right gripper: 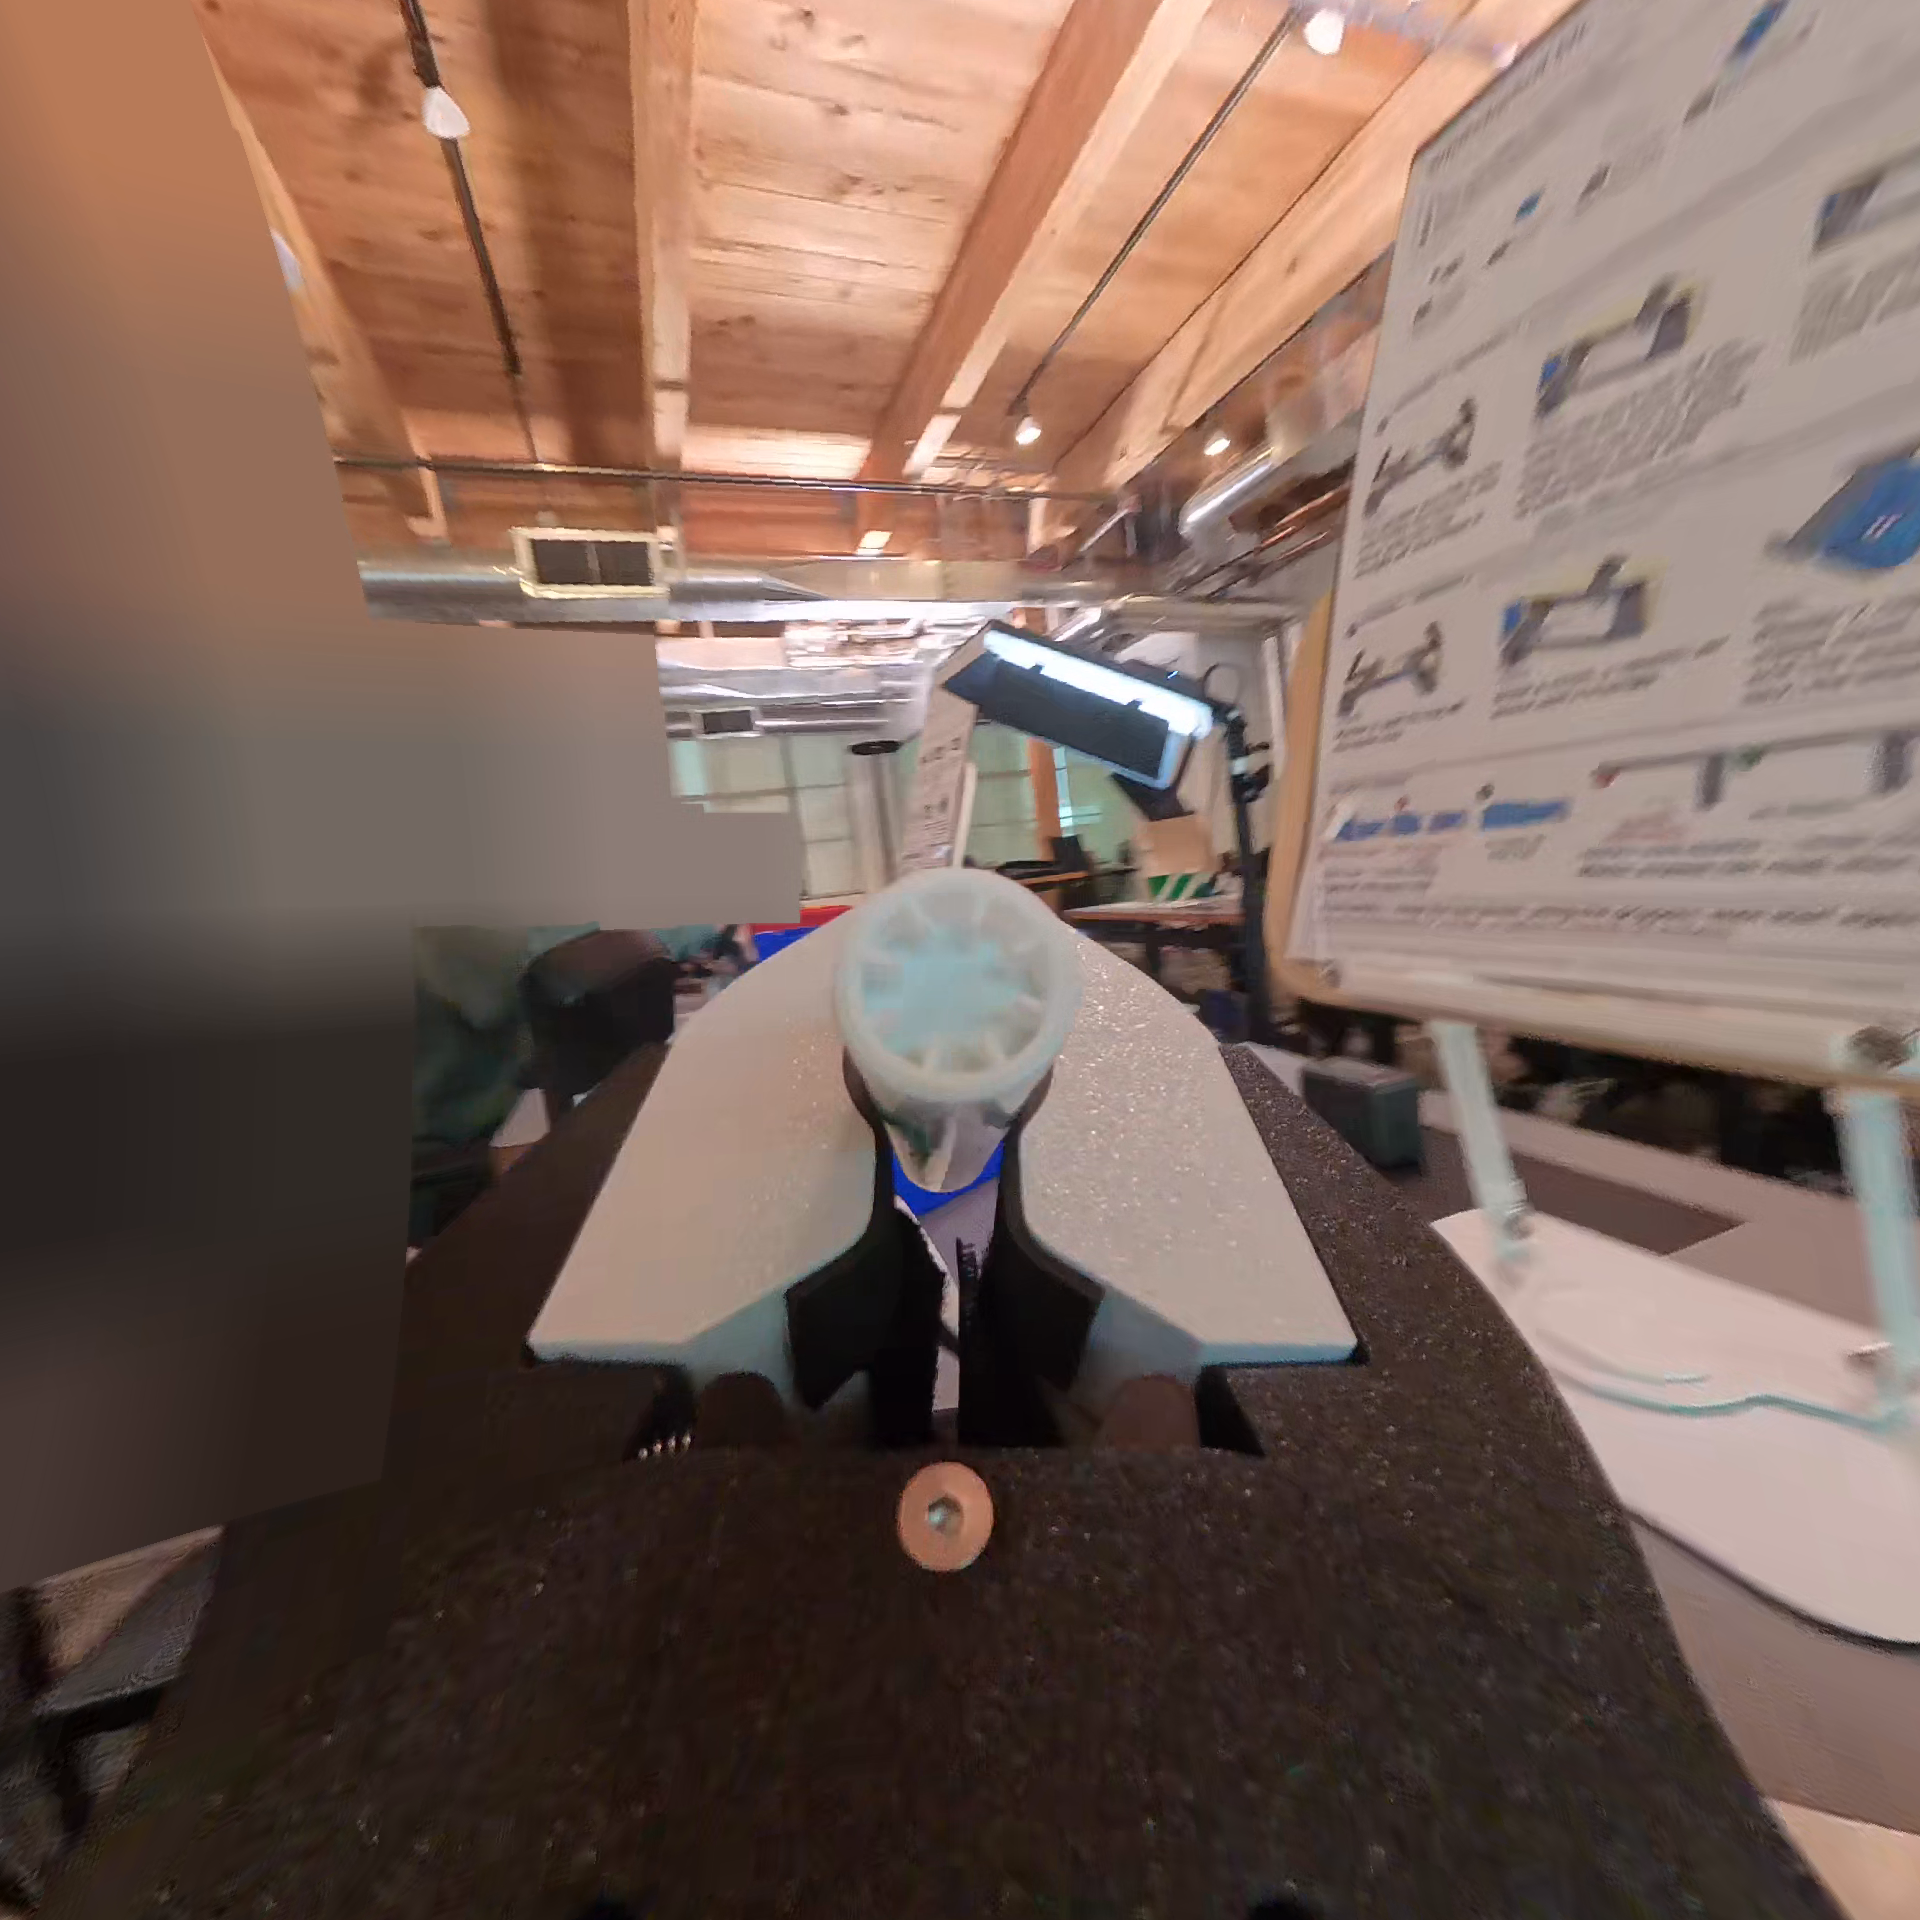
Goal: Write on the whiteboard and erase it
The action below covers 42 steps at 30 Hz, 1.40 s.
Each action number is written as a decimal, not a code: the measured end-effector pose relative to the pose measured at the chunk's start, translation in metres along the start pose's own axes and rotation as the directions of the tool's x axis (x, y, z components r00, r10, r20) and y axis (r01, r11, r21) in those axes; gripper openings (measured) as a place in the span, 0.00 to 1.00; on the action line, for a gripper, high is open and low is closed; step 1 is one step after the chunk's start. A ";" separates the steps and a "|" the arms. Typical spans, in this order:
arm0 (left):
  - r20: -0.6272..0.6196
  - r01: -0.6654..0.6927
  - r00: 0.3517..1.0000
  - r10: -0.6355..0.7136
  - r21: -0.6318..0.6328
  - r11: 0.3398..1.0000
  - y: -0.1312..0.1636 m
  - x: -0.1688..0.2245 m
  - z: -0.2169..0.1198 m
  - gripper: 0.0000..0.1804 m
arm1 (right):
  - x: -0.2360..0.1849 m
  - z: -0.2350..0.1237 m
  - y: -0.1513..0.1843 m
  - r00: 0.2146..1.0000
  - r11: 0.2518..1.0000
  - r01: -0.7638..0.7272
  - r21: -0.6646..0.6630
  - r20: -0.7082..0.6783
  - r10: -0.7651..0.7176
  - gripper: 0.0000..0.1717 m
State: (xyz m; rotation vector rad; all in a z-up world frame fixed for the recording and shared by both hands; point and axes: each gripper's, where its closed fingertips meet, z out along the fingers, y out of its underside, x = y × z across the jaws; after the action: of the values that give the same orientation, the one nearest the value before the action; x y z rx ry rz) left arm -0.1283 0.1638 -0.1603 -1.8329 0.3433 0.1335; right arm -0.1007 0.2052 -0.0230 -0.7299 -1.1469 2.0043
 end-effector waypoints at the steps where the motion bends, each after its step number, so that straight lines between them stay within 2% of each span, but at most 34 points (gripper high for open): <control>1: -0.031 -0.048 0.998 0.047 -0.037 0.998 0.010 0.006 0.004 0.08 | 0.000 0.002 0.008 0.998 0.998 -0.051 -0.023 0.024 0.052 0.09; 2: -0.070 -0.075 0.995 0.071 -0.056 0.996 0.019 0.011 0.004 0.08 | 0.003 0.003 0.014 0.997 0.996 -0.075 -0.051 0.022 0.076 0.09; 4: -0.100 0.024 0.994 -0.032 -0.082 0.996 0.030 0.011 -0.001 0.08 | 0.005 0.003 0.021 0.998 0.993 -0.069 -0.096 0.006 0.069 0.10; 6: -0.145 0.126 0.980 -0.137 -0.086 0.988 0.029 0.011 -0.005 0.08 | 0.007 0.004 0.029 0.997 0.987 -0.072 -0.143 -0.008 0.072 0.09; 9: -0.181 0.155 0.968 -0.174 -0.112 0.981 0.029 0.012 -0.009 0.08 | 0.000 0.003 0.046 1.000 0.962 0.001 -0.272 0.026 0.006 0.10; 13: -0.160 0.163 0.966 -0.204 -0.238 0.958 0.052 0.012 -0.008 0.08 | -0.011 -0.009 0.082 0.997 0.881 0.071 -0.468 0.019 -0.070 0.10; 17: -0.160 0.132 0.966 -0.204 -0.372 0.919 0.076 0.017 -0.006 0.08 | -0.018 -0.032 0.125 0.995 0.781 -0.074 -0.620 -0.103 0.013 0.10; 19: -0.178 0.116 0.964 -0.199 -0.391 0.913 0.080 0.021 -0.006 0.08 | -0.021 -0.043 0.143 0.993 0.730 -0.079 -0.679 -0.121 -0.005 0.10; 23: -0.190 0.108 0.962 -0.198 -0.402 0.909 0.081 0.023 -0.007 0.08 | -0.030 -0.046 0.160 0.994 0.706 -0.095 -0.702 -0.104 0.030 0.10; 26: -0.169 0.127 0.962 -0.215 -0.423 0.897 0.086 0.019 -0.008 0.08 | -0.030 -0.043 0.174 0.997 0.662 -0.046 -0.748 -0.073 -0.013 0.10; 33: -0.093 0.229 0.952 -0.290 -0.409 0.883 0.087 0.002 -0.011 0.08 | -0.031 -0.032 0.186 0.996 0.661 0.016 -0.750 -0.043 -0.074 0.10; 42: -0.143 0.191 0.955 -0.260 -0.378 0.906 0.081 0.009 -0.009 0.08 | -0.033 -0.028 0.181 0.993 0.684 0.068 -0.726 -0.018 -0.118 0.10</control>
State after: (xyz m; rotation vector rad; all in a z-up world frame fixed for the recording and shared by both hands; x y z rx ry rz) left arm -0.1447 0.1332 -0.2345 -2.2446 0.2453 -0.1531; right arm -0.1135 0.1279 -0.1914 -1.0796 -1.9313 1.3753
